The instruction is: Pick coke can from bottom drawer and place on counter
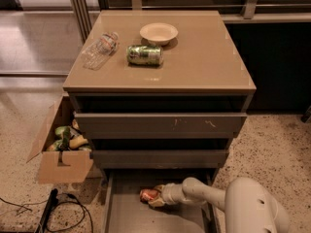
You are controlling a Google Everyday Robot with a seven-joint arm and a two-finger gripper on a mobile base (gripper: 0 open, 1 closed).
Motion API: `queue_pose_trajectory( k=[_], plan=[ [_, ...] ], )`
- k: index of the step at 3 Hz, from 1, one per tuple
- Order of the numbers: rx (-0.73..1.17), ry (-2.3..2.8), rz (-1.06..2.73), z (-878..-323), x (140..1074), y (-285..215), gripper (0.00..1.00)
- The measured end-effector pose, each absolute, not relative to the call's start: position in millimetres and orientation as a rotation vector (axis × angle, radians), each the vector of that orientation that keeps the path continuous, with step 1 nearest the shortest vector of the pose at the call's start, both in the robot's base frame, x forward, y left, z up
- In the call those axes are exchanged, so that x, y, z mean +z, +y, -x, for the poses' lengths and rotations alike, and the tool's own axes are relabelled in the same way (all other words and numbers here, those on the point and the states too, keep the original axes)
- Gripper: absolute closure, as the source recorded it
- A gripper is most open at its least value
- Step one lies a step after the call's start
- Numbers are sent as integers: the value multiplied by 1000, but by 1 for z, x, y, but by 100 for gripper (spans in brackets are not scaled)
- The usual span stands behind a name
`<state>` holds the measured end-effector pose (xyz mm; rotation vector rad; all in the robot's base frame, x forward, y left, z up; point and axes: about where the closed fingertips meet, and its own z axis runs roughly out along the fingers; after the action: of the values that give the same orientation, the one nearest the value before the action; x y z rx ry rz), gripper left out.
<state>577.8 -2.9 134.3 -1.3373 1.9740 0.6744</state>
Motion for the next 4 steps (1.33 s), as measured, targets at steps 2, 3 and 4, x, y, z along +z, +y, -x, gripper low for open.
queue_pose_trajectory(
  k=[2, 3, 4],
  plan=[
    [692, 1974, 1313, -565, 166, -15, 100],
    [699, 1934, 1319, -551, 199, -24, 100],
    [694, 1880, 1326, -536, 240, -41, 100]
  ],
)
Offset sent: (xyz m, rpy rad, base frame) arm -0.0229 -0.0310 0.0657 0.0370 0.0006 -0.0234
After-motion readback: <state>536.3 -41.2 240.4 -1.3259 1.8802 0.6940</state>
